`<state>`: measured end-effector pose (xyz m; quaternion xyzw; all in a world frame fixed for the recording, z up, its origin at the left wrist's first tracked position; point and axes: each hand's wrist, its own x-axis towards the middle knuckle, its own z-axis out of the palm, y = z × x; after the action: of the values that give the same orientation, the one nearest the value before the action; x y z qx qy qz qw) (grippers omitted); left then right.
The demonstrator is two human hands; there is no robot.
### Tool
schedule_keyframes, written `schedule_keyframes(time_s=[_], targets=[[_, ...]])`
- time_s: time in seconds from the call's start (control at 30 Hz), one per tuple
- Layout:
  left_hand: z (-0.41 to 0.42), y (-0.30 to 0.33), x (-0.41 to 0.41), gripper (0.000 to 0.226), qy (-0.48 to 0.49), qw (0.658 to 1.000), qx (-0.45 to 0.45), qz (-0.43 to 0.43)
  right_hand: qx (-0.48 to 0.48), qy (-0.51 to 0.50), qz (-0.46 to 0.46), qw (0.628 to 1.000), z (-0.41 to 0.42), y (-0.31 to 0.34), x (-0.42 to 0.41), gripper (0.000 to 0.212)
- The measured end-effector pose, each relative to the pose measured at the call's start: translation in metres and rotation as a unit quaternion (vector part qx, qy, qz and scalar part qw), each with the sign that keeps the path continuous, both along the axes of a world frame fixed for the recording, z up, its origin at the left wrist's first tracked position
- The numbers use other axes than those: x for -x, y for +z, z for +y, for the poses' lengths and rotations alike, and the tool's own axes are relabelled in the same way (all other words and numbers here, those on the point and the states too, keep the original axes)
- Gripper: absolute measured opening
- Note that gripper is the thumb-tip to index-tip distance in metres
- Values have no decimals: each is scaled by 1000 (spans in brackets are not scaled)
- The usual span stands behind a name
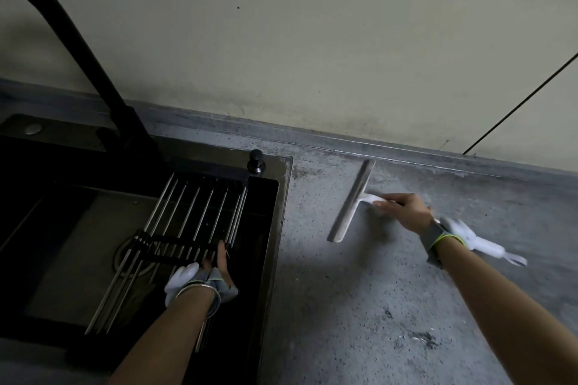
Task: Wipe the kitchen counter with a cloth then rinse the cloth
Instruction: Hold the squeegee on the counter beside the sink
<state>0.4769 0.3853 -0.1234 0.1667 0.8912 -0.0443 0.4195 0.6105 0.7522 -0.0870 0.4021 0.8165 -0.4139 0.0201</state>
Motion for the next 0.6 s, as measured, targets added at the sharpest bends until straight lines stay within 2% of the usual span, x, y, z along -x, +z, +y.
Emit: schedule_keyframes(time_s=[0.17, 0.3, 0.43, 0.6], targets=[[2, 7, 0, 98, -7, 1000, 17, -9, -29, 57, -23, 998, 4, 2, 15, 25], [2, 3, 0, 98, 8, 999, 27, -18, 5, 127, -30, 991, -8, 7, 40, 8], [2, -2, -1, 100, 11, 999, 31, 0, -55, 185, -74, 978, -34, 11, 65, 22], [3, 2, -3, 97, 5, 999, 38, 6, -80, 276, -72, 955, -60, 22, 71, 29]])
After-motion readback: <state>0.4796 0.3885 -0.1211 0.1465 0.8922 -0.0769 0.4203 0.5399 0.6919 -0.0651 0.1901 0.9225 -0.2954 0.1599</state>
